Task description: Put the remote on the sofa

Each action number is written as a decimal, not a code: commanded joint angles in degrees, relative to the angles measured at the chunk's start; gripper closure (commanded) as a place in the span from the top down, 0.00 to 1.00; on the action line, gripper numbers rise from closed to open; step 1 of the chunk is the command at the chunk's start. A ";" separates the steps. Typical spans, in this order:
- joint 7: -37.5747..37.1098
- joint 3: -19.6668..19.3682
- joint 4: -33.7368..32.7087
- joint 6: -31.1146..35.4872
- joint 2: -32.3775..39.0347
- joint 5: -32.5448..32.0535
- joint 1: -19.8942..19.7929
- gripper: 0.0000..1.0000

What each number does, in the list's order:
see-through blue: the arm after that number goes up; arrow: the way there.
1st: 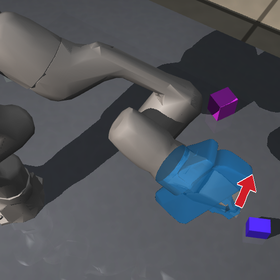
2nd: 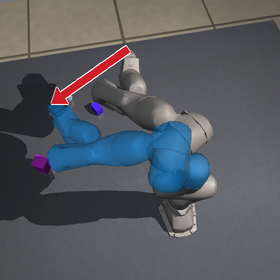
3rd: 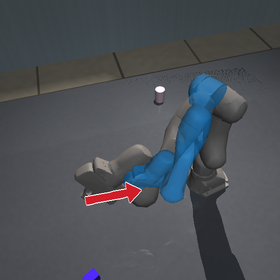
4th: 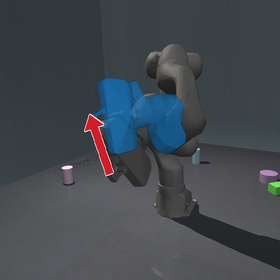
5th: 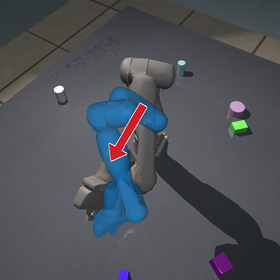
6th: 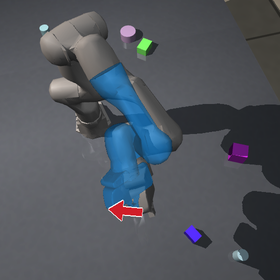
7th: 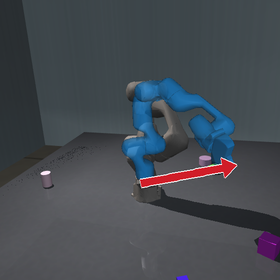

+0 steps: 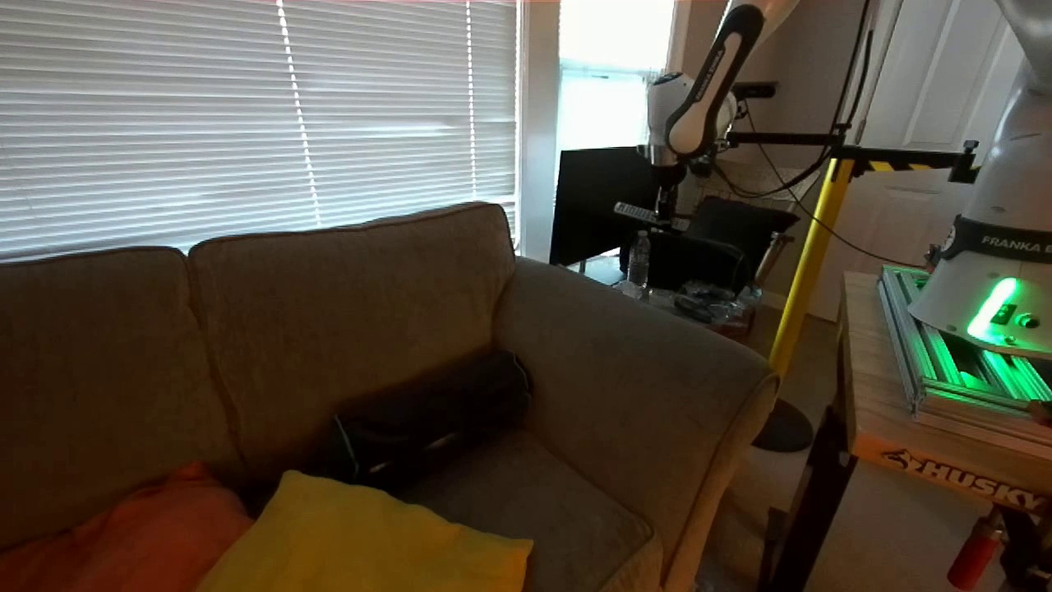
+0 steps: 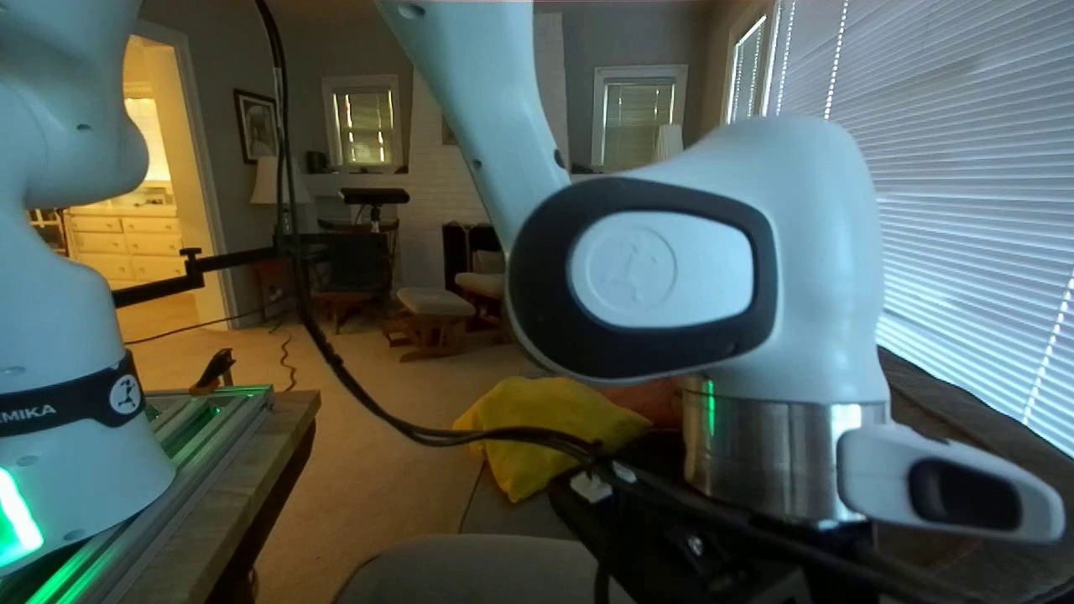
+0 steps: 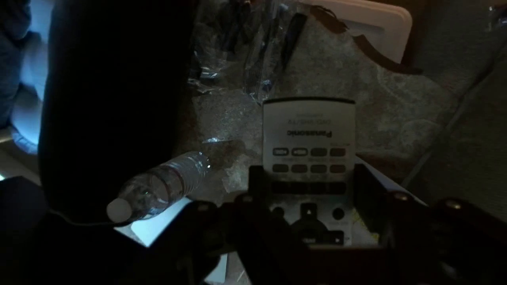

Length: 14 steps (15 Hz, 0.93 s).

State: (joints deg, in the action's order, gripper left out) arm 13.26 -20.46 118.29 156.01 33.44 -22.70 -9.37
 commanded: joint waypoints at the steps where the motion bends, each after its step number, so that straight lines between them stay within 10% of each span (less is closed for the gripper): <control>1: 0.84 -4.21 12.88 7.38 -13.28 -11.23 3.27 0.31; 3: -0.35 -2.32 7.57 6.00 -8.44 -9.96 1.22 0.31; 4: -0.54 -2.53 9.01 6.33 -10.45 -10.82 1.21 0.56; 11: -0.50 -2.12 8.21 5.98 -8.62 -10.69 1.01 0.56; 12: -0.98 -0.30 9.01 4.84 -8.10 -8.23 0.71 0.31; 14: -5.18 1.93 9.74 -0.45 -9.57 -5.13 3.81 0.31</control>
State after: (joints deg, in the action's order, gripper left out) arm 12.52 -21.97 127.10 161.16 25.20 -31.47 -7.75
